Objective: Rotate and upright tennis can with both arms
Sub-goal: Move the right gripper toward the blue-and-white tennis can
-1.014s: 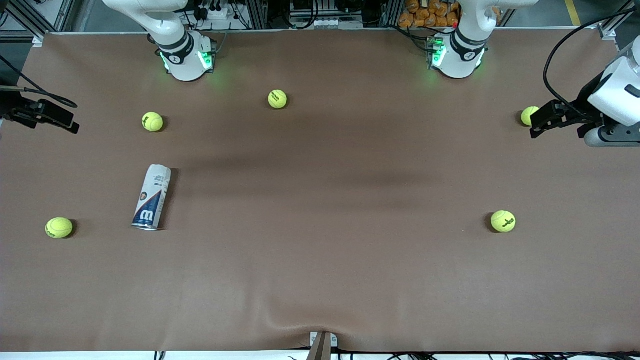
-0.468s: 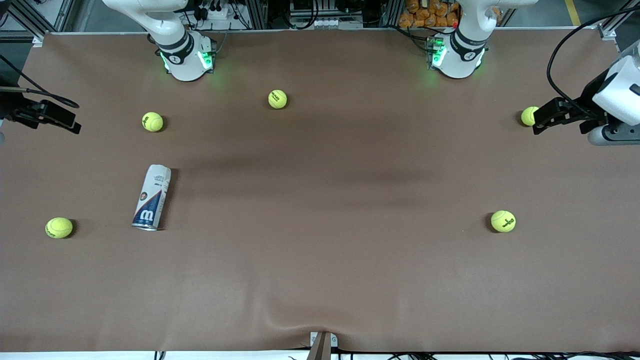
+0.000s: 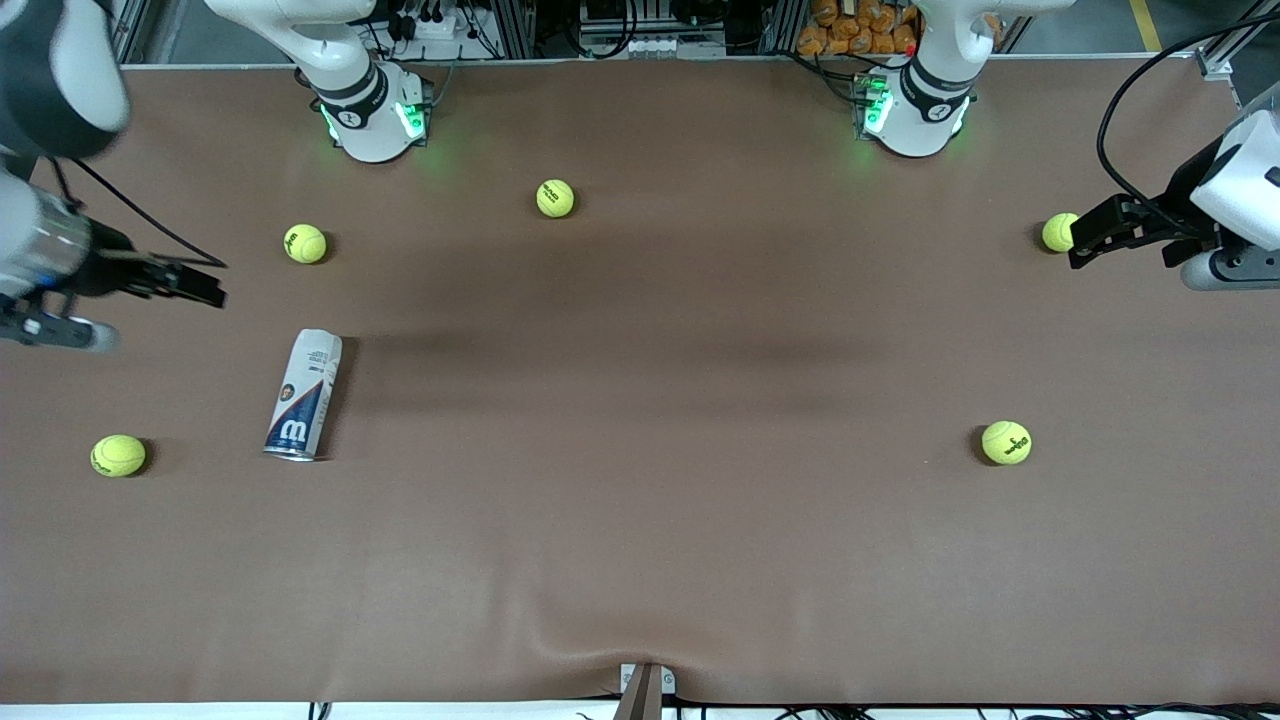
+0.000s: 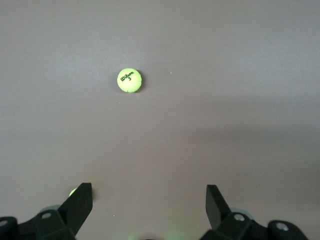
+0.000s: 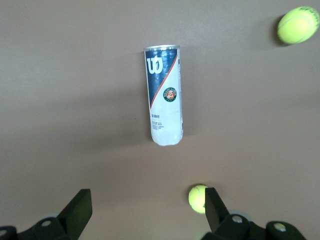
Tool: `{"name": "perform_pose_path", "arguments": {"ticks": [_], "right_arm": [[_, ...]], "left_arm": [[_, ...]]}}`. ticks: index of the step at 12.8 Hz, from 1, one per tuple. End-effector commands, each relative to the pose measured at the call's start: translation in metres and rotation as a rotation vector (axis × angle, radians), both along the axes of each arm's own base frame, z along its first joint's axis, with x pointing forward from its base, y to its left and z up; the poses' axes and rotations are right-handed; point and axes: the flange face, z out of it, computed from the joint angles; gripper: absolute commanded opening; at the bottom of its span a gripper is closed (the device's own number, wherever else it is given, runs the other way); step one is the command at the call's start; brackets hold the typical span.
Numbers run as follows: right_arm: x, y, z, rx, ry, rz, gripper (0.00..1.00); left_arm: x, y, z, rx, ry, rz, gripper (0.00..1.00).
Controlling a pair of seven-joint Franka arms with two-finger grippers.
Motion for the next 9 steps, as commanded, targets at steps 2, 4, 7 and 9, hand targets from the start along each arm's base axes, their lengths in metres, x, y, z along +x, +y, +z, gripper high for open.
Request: {"name": "perform_pose_path", "arguments": {"ticks": [2, 4, 7, 9], "right_arm": [[-0.018, 0.007, -0.076, -0.005, -0.021, 0.024, 1.0], [-0.01, 0.007, -0.119, -0.02, -0.026, 0.042, 1.0], [0.002, -0.002, -0.178, -0.015, -0.027, 0.116, 1.0], [0.003, -0.013, -0.212, -0.014, -0.074, 0.161, 1.0]], "left_arm": [[-0.007, 0.001, 0.005, -0.006, 0.027, -0.005, 1.0], [-0.008, 0.001, 0.006, -0.008, 0.027, -0.005, 1.0], [-0.007, 0.006, 0.005, -0.006, 0.028, 0.012, 1.0], [-0.007, 0.006, 0.006, -0.005, 0.025, 0.019, 1.0]]}}
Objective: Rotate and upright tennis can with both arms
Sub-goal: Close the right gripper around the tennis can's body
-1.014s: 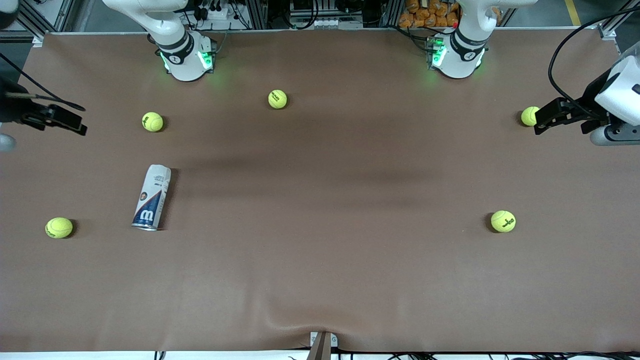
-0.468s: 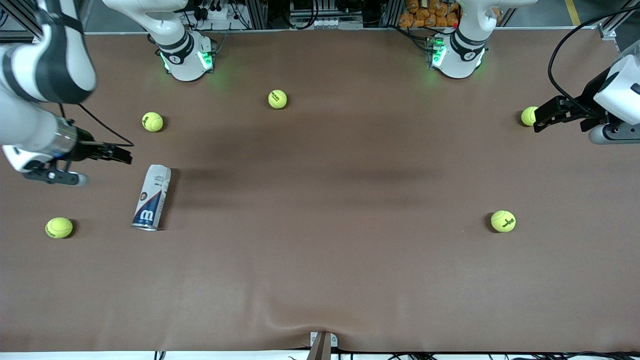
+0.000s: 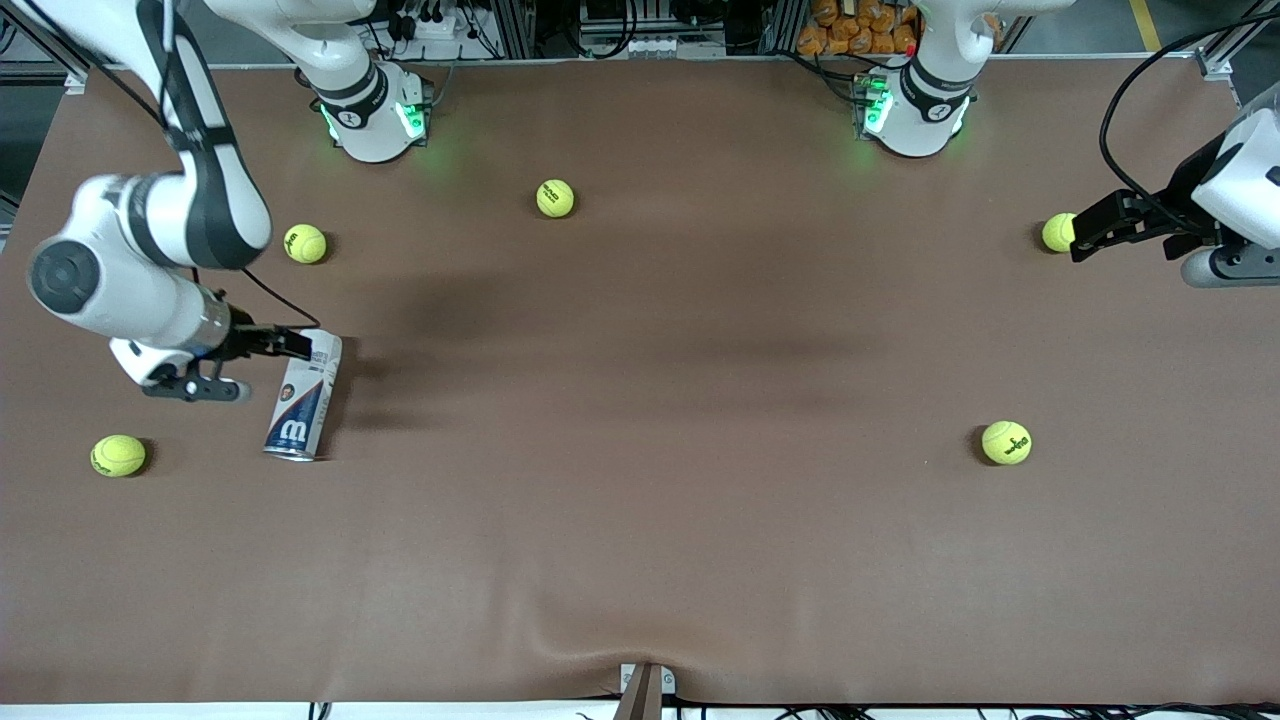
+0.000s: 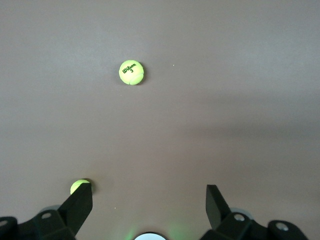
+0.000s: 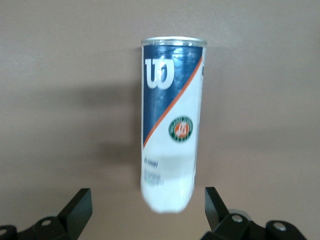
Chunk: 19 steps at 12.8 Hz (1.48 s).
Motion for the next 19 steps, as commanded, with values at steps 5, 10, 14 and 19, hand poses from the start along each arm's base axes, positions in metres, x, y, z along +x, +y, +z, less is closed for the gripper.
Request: {"name": "perform_pose_path", "arguments": {"ticks": [5, 10, 14, 19], "right_arm": [[0.011, -0.021, -0.085, -0.015, -0.091, 0.055, 1.0], [0.006, -0.027, -0.118, -0.014, -0.048, 0.045, 1.0], [0.004, -0.031, -0.124, -0.013, -0.036, 0.034, 1.0], [0.008, -0.028, -0.122, -0.013, -0.042, 0.026, 0.86]], "left_arm": [[-0.002, 0.006, 0.008, -0.004, -0.008, 0.019, 1.0], [-0.002, 0.005, 0.008, -0.007, -0.011, 0.018, 1.0], [-0.004, 0.004, 0.011, -0.008, -0.015, 0.015, 1.0], [-0.004, 0.003, 0.011, -0.008, -0.015, 0.015, 1.0]]}}
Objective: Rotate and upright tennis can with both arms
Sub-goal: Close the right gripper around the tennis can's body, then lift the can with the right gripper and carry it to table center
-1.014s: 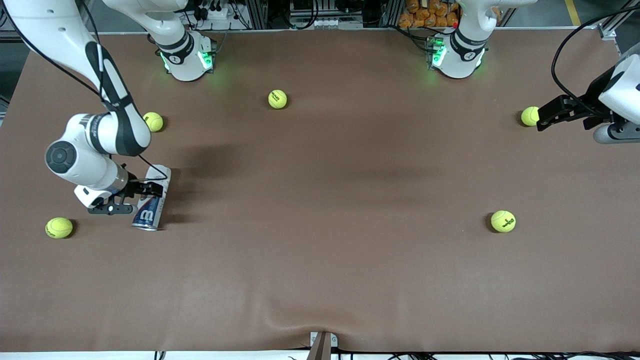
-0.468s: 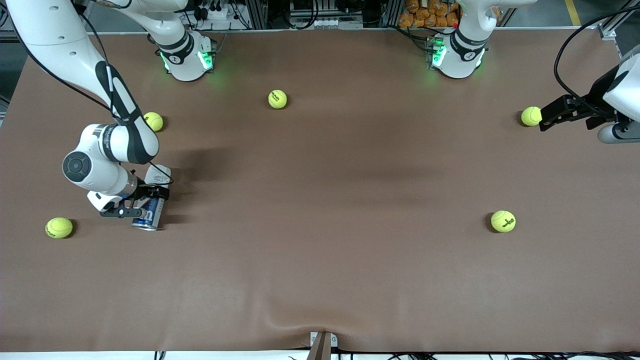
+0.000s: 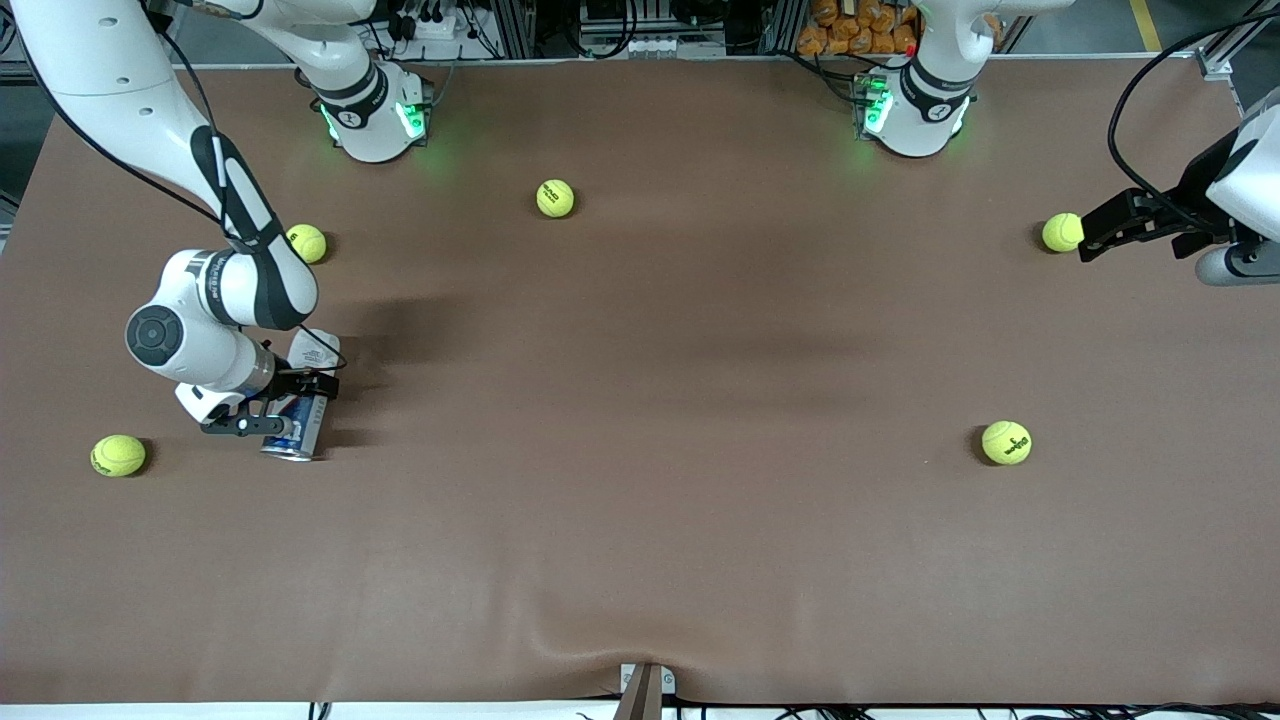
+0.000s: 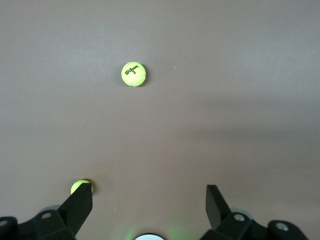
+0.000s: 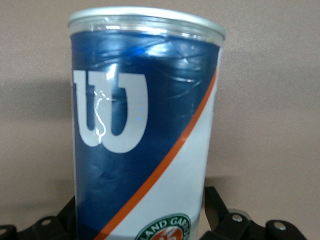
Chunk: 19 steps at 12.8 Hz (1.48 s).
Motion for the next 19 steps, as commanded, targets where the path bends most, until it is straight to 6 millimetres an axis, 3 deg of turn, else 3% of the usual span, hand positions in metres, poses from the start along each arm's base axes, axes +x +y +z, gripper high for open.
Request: {"name": "perform_pose_path", "arguments": {"ticks": [1, 2, 5, 7, 11, 14, 17, 18, 19], "right_arm": [[0.004, 0.0, 0.001, -0.001, -0.008, 0.006, 0.69], [0.005, 0.0, 0.002, 0.0, -0.01, 0.006, 0.6], [0.009, 0.004, 0.009, 0.001, -0.018, 0.008, 0.57], [0.018, 0.009, 0.03, 0.003, -0.048, 0.021, 0.57], [0.038, 0.048, 0.083, 0.008, -0.056, 0.098, 0.57], [0.049, 0.115, 0.107, 0.015, -0.104, 0.206, 0.57], [0.042, 0.224, 0.123, 0.028, -0.144, 0.384, 0.57], [0.037, 0.25, 0.127, 0.03, -0.155, 0.437, 0.56], [0.033, 0.294, 0.139, 0.039, -0.186, 0.531, 0.54]], "left_arm": [[-0.005, -0.001, 0.008, -0.007, -0.007, 0.004, 1.0], [-0.006, -0.001, 0.008, -0.007, -0.004, 0.004, 1.0], [-0.009, 0.001, 0.01, -0.007, -0.004, 0.005, 1.0], [-0.009, 0.001, 0.01, -0.007, -0.004, 0.005, 1.0], [-0.009, 0.001, 0.01, -0.007, -0.004, 0.004, 1.0], [-0.009, 0.001, 0.01, -0.007, -0.004, 0.004, 1.0], [-0.008, 0.001, 0.009, -0.007, -0.004, 0.004, 1.0], [-0.008, 0.001, 0.009, -0.005, -0.004, 0.004, 1.0], [-0.008, 0.001, 0.009, -0.006, -0.001, 0.004, 1.0]]}}
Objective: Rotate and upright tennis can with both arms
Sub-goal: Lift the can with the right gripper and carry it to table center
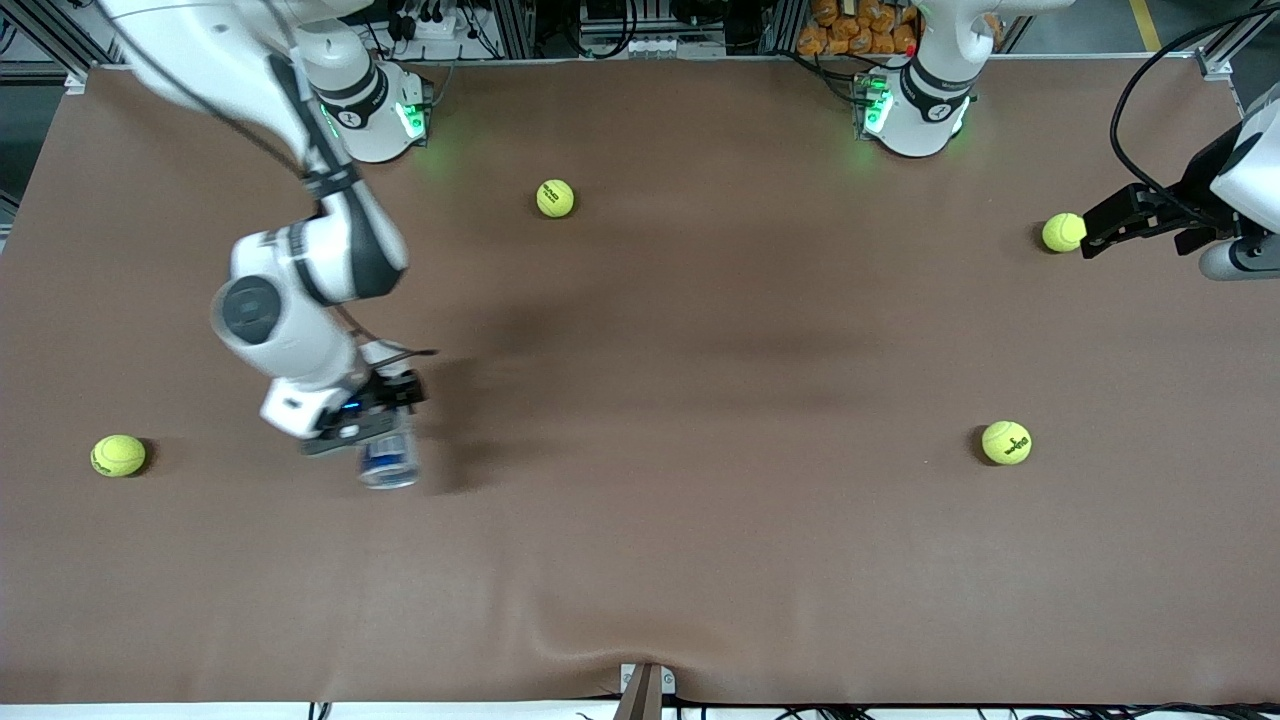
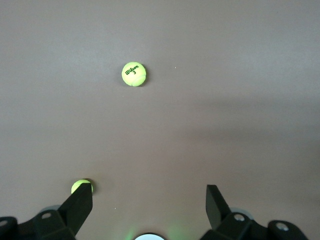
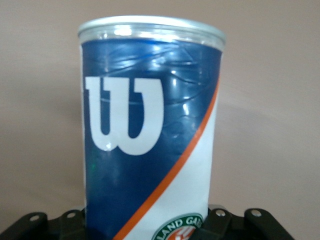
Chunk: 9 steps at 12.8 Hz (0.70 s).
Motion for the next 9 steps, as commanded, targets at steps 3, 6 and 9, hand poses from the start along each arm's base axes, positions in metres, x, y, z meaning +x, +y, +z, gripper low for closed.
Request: {"name": "perform_pose_path", "arguments": {"ticks": [3, 6, 9], "right_arm": [[-0.016, 0.148, 0.012, 0.006, -0.068, 0.296, 0.54], [-0.03, 0.223, 0.005, 0.007, -0.104, 0.479, 0.56], [-0.064, 0.282, -0.007, -0.061, -0.14, 0.689, 0.6]], "left_arm": [[-0.005, 0.001, 0.005, -0.005, 0.002, 0.005, 1.0], [-0.005, 0.001, 0.004, -0.005, 0.004, 0.005, 1.0], [-0.004, 0.0, 0.002, -0.004, 0.007, 0.005, 1.0]]}}
